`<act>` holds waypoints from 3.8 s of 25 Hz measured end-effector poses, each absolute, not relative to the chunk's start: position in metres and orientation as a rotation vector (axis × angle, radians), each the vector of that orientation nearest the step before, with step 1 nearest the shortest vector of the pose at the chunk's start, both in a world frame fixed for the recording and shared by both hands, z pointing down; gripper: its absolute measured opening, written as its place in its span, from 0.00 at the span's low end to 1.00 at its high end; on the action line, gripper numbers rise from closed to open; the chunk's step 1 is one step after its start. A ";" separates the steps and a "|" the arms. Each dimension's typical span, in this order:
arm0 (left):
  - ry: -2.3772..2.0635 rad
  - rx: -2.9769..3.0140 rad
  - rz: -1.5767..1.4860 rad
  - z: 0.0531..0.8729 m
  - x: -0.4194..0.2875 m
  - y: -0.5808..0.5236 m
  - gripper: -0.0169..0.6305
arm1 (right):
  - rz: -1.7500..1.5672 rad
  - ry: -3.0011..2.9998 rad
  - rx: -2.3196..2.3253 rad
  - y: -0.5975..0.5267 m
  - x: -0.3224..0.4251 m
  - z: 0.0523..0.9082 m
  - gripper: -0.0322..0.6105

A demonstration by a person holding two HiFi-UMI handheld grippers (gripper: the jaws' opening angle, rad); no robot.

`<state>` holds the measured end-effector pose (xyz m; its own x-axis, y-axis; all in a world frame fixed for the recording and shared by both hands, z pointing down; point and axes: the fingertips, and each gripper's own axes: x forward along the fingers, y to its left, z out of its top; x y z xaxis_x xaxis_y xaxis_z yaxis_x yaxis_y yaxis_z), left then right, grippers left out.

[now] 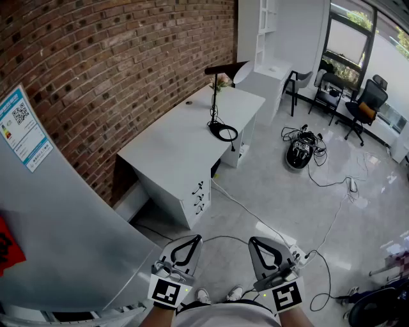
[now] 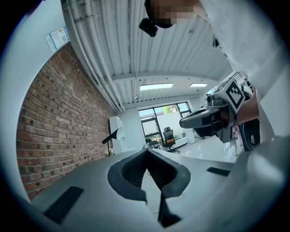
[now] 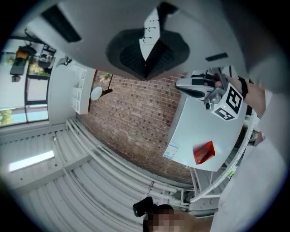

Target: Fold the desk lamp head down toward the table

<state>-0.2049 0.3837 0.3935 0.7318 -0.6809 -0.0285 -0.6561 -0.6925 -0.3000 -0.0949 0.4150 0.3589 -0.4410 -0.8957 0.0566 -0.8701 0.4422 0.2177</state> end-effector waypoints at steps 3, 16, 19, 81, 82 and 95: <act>1.068 -2.668 -0.089 0.394 -0.205 0.384 0.04 | -0.217 -2.528 1.571 0.415 -0.093 0.360 0.08; 1.057 -2.687 -0.104 0.401 -0.185 0.381 0.04 | -0.193 -2.537 1.588 0.415 -0.071 0.363 0.08; 1.088 -2.725 -0.057 0.400 -0.172 0.376 0.04 | -0.188 -2.533 1.599 0.414 -0.056 0.364 0.08; 1.038 -2.884 0.059 0.436 -0.098 0.004 0.04 | -0.149 -2.433 1.603 0.060 0.006 0.385 0.08; 1.036 -2.886 0.065 0.435 -0.099 0.000 0.04 | -0.159 -2.435 1.601 0.055 0.005 0.384 0.08; 1.066 -2.836 0.051 0.431 -0.089 -0.042 0.04 | -0.231 -2.545 1.499 -0.011 -0.001 0.374 0.08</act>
